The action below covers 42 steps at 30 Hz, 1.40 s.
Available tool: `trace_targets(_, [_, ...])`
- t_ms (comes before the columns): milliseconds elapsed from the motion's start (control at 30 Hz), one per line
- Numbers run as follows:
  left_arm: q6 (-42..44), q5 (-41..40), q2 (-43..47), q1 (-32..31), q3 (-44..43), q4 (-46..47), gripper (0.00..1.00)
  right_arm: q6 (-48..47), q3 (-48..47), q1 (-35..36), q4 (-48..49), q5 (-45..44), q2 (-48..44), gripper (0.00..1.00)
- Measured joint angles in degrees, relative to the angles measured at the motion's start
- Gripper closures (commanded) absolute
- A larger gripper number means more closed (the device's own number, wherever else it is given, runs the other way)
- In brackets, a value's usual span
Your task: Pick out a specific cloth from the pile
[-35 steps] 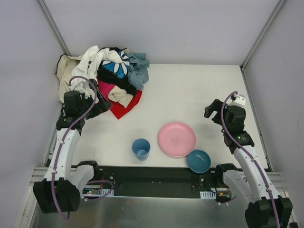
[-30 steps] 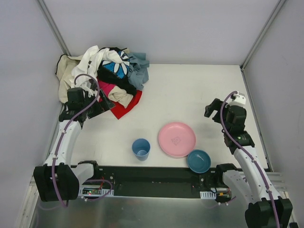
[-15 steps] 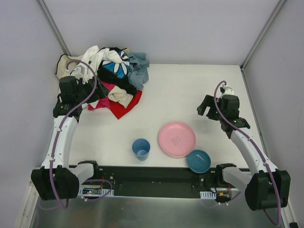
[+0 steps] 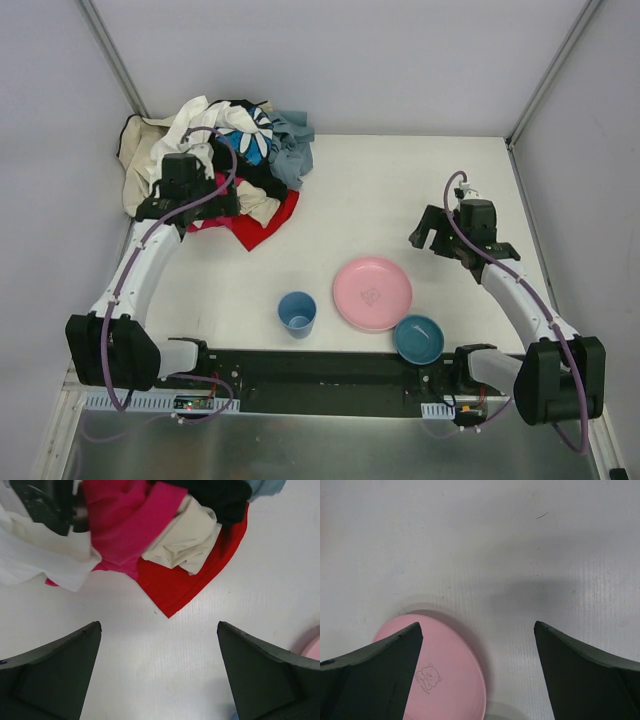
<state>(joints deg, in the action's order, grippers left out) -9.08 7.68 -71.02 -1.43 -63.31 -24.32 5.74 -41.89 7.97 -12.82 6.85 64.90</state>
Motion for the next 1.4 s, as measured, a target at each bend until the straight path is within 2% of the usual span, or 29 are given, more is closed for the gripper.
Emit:
trace_targets(233, [3.8,-11.6,-3.5,-11.8,-2.8,-3.3,0.01,0.0,0.0,0.0,-0.6,1.9,0.8,0.04])
trace_targets(533, [7.0,-23.4,-9.6,-20.5,-8.0,-4.3,0.01,-0.2,-1.0,0.0,-1.2,4.0,2.9,0.04])
trace_targets(1033, [6.4,-26.8,-25.2,-21.5,-22.5,-5.2,0.01,-1.0,-1.6,0.0,-1.7,4.5,5.7,0.04])
trace_targets(1400, [-1.3,-27.0,-37.9,-21.5,-33.9,-9.0,0.01,-2.4,-4.0,0.0,-3.1,4.6,8.8,0.04])
